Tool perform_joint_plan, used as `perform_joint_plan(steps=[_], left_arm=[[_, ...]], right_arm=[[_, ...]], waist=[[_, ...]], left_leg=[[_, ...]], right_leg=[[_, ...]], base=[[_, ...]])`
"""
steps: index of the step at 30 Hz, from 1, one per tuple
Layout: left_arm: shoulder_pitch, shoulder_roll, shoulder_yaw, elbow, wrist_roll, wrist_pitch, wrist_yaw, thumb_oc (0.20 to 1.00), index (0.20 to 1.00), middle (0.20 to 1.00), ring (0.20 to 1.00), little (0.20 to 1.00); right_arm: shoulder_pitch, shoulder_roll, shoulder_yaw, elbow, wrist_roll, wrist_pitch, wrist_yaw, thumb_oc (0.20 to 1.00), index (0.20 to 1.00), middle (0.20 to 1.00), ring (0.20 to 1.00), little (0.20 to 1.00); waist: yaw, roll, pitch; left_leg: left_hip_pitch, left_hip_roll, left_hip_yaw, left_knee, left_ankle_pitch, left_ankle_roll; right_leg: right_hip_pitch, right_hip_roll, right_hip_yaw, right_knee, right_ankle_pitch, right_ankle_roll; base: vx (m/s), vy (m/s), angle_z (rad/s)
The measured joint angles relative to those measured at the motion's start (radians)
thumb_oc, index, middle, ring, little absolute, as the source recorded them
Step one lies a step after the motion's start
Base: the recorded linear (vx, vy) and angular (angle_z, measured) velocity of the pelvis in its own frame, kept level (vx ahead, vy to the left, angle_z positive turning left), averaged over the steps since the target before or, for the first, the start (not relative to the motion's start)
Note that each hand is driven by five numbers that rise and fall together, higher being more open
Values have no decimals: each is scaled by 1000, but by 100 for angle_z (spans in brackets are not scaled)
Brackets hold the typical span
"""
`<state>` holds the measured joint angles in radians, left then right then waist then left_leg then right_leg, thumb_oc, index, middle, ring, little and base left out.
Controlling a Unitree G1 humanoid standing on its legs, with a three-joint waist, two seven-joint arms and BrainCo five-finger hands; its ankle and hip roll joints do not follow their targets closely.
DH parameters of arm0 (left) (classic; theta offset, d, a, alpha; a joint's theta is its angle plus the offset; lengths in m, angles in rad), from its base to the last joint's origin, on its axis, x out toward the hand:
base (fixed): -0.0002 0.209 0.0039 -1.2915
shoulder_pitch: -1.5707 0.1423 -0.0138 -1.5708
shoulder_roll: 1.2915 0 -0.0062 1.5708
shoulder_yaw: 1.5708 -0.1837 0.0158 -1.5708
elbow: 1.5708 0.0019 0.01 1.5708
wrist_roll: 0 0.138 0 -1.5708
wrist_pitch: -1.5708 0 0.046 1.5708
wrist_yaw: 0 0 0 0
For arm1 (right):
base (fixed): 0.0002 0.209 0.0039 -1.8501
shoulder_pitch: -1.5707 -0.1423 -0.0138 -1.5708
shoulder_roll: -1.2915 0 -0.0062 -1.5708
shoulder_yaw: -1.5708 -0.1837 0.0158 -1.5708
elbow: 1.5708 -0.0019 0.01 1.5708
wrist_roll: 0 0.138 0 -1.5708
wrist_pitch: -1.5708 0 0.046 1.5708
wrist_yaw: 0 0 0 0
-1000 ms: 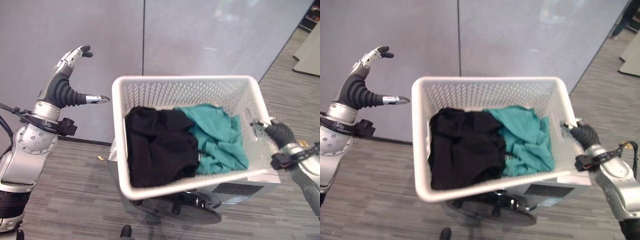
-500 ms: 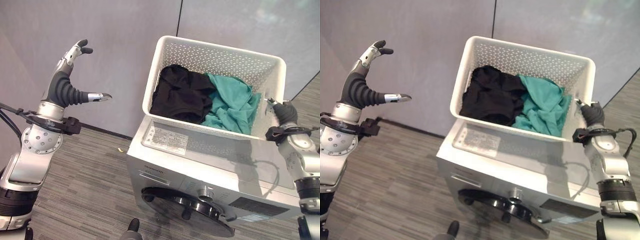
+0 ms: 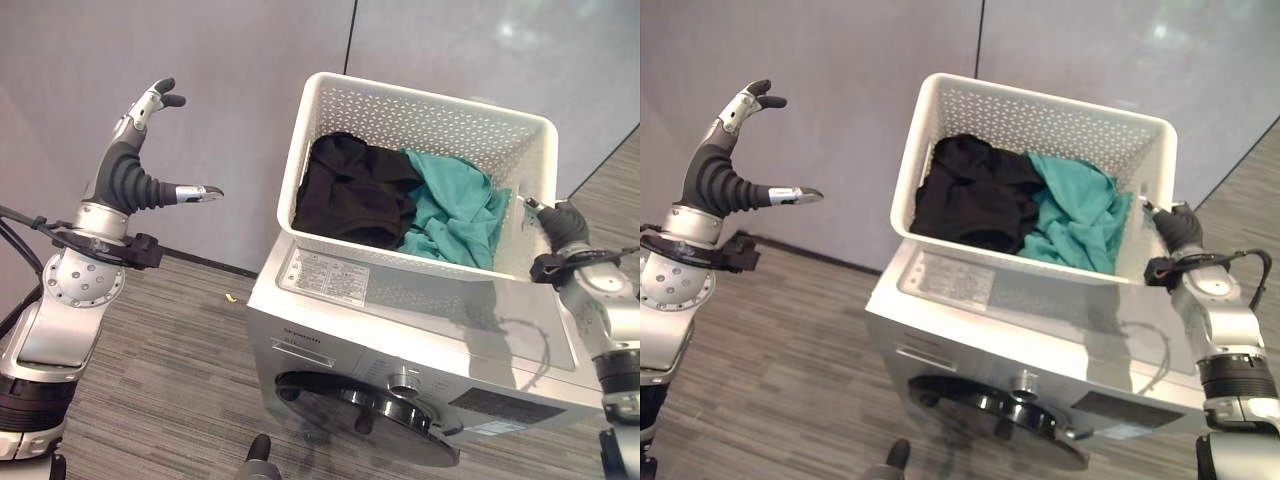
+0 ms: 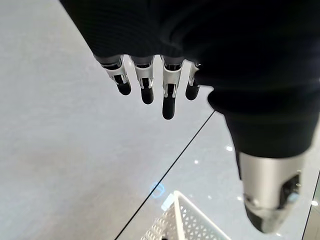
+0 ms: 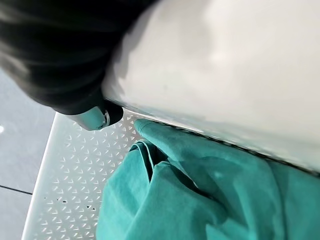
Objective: Grab the laundry basket,head to the washer,open it,put in the laundry and shut it.
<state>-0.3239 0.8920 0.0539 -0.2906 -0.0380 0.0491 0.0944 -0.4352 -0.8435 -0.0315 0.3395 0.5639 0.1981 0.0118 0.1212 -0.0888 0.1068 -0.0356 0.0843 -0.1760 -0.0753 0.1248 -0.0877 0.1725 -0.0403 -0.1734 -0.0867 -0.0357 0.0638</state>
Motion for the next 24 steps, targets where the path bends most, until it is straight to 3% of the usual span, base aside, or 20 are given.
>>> perform_joint_plan(steps=[3, 5, 6, 10, 24], left_arm=[[-5, 0, -1, 4, 0, 0, -6, 1000, 1000, 1000, 1000, 1000], [-28, 4, -4, 7, -1, -1, -29, 1000, 1000, 1000, 1000, 1000], [-30, 7, -1, 7, -1, 0, -32, 1000, 1000, 1000, 1000, 1000], [-31, 7, -2, 18, -3, -1, -43, 1000, 1000, 1000, 1000, 1000], [-29, 5, 1, 39, -35, -2, -47, 1000, 1000, 1000, 1000, 1000]], right_arm=[[-9, -112, 61, 27, 0, 26, 67, 1000, 1000, 1000, 1000, 1000], [-72, -271, 194, 79, -11, 70, 145, 1000, 1000, 1000, 1000, 1000], [-82, -296, 216, 89, -17, 81, 163, 1000, 1000, 1000, 1000, 1000], [-131, -309, 263, 167, -14, 90, 210, 1000, 1000, 1000, 1000, 1000], [-245, -310, 402, 245, 11, 98, 215, 1000, 1000, 1000, 1000, 1000]], waist=[[3, -4, 6], [5, -9, 17], [5, -12, 21], [-3, -15, 35], [-4, -15, 36]], left_leg=[[1, -3, -2, 1, -1, 0], [2, -4, -1, 2, -1, -1], [2, -4, -1, 2, -1, -1], [6, -7, 11, 2, -2, 0], [19, -8, 11, 2, -5, 2]], right_leg=[[4, -2, -1, 0, 0, 0], [3, -3, -2, 0, 0, 1], [3, -3, -2, 0, 0, 1], [4, -9, 5, 0, 1, 4], [17, -9, 4, 0, 0, 6]], base=[[0, 0, 0], [-28, 9, 2], [-51, 20, -2], [-13, 4, -9], [-7, 2, 0]])
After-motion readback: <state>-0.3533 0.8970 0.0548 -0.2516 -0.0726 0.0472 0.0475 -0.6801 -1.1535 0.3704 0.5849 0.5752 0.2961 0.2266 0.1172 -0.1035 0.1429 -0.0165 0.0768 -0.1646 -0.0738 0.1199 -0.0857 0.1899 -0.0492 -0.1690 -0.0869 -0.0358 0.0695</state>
